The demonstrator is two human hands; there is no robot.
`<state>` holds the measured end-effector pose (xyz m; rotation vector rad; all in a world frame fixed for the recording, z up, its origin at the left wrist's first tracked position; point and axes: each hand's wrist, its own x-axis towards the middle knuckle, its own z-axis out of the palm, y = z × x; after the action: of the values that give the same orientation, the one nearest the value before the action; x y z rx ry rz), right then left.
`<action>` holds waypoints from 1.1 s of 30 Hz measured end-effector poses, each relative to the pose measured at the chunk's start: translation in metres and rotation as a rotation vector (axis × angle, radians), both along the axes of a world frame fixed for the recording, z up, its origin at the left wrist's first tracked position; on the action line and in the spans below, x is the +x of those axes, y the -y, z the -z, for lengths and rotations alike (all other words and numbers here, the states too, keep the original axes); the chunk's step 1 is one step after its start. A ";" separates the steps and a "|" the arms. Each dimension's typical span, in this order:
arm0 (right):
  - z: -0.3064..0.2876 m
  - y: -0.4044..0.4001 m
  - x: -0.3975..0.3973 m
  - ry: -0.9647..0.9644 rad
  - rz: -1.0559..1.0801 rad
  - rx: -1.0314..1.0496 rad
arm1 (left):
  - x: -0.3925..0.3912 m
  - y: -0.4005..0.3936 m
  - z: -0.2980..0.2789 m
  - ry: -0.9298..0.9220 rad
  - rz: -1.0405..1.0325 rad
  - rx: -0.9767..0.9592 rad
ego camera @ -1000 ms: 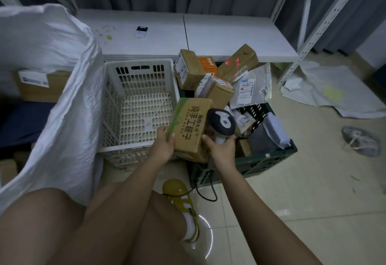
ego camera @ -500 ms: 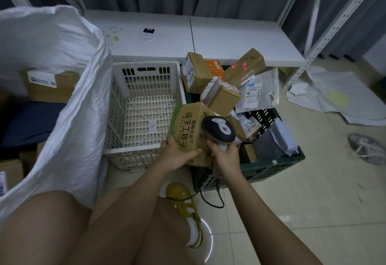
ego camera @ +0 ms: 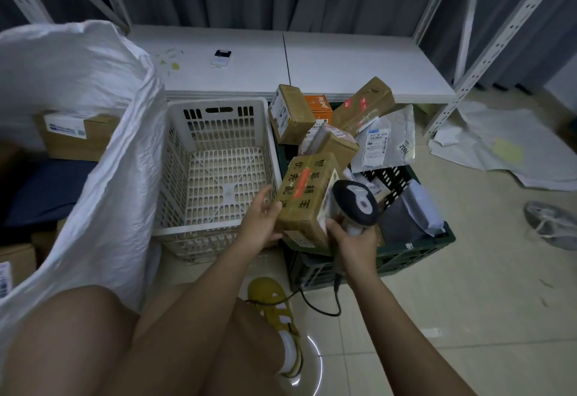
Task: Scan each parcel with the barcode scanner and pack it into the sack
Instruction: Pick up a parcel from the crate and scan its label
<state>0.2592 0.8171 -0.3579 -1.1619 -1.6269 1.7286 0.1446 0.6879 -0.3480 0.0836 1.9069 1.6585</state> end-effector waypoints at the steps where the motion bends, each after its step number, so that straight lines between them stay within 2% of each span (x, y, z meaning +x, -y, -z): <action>1: 0.001 0.003 -0.001 0.004 -0.020 -0.004 | -0.003 0.000 0.002 -0.165 -0.001 -0.070; 2: 0.003 0.006 -0.003 0.001 -0.039 -0.013 | -0.006 0.001 0.005 -0.295 0.021 -0.118; 4: 0.005 0.011 -0.006 -0.001 -0.063 -0.041 | -0.007 0.003 0.004 -0.344 0.120 -0.161; 6: 0.001 0.013 -0.008 -0.016 -0.095 -0.063 | -0.006 0.005 0.005 -0.217 0.192 -0.225; 9: -0.005 0.008 -0.011 -0.044 -0.147 -0.103 | -0.008 0.008 0.009 -0.147 0.212 -0.260; 11: -0.007 0.002 -0.011 -0.058 -0.123 -0.105 | -0.014 0.011 0.013 -0.033 0.152 -0.151; 13: -0.007 -0.005 -0.011 -0.038 -0.026 -0.021 | -0.015 0.013 0.012 0.041 0.139 -0.060; 16: -0.006 -0.021 -0.010 0.040 0.046 0.150 | -0.017 0.014 0.007 0.019 0.201 -0.049; 20: -0.005 -0.038 -0.009 0.197 -0.041 0.247 | -0.021 0.016 0.008 0.079 0.245 -0.068; 26: 0.009 -0.043 -0.013 0.255 -0.026 0.208 | -0.022 0.014 0.014 0.128 0.011 -0.139; 31: 0.018 -0.042 -0.008 0.302 0.046 0.217 | -0.011 0.020 0.004 0.342 0.255 -0.078; 33: 0.019 -0.041 -0.005 0.305 0.039 0.215 | -0.008 0.019 0.001 0.326 0.312 -0.070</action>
<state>0.2543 0.8576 -0.3767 -1.3900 -1.8987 1.3619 0.1366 0.6694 -0.3494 0.0736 1.6114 1.3072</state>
